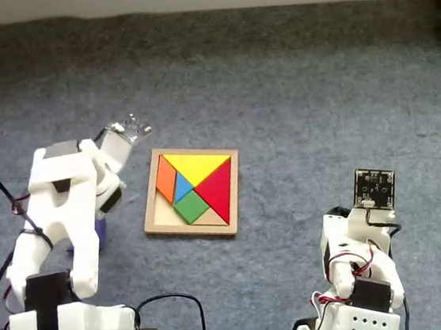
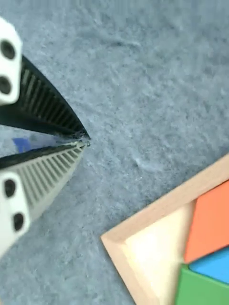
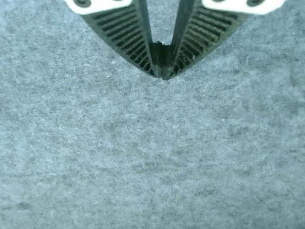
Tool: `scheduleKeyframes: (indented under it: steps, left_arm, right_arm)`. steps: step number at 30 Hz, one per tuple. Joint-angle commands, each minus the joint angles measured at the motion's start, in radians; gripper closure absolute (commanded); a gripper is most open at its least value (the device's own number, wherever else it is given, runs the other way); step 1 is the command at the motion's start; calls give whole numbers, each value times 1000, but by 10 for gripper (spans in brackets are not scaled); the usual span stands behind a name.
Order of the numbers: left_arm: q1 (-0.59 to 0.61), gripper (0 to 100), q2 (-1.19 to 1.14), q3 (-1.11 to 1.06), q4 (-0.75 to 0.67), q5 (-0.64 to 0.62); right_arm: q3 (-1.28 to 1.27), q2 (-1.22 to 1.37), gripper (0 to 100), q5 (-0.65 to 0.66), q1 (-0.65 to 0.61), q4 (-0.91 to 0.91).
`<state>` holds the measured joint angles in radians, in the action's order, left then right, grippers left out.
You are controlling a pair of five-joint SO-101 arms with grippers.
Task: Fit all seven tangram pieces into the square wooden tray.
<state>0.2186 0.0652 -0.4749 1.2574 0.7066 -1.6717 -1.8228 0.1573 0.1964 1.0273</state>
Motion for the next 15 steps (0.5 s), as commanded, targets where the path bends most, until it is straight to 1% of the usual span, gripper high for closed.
scheduleKeyframes:
  steps: [1, 3, 5, 6, 10, 13, 15]
  left_arm:
    - [10, 944, 116, 119, 169, -26]
    - [15, 867, 160, 133, 224, -28]
    - [30, 787, 200, 125, 242, -31]
    - [48, 764, 217, 113, 241, -31]
    - [114, 751, 246, 62, 206, -21]
    - [153, 751, 246, 5, 203, 64]
    - [179, 752, 246, -38, 203, 100]
  right_arm:
    - [-110, -13, 992, -8, 13, -18]
    - [-110, -13, 992, -8, 13, -18]
    - [-110, -13, 992, -8, 13, -18]
    - [-110, -13, 992, -8, 13, -18]
    - [-110, -13, 992, -8, 13, -18]
    - [-110, -13, 992, -8, 13, -18]
    - [-110, -13, 992, -8, 13, -18]
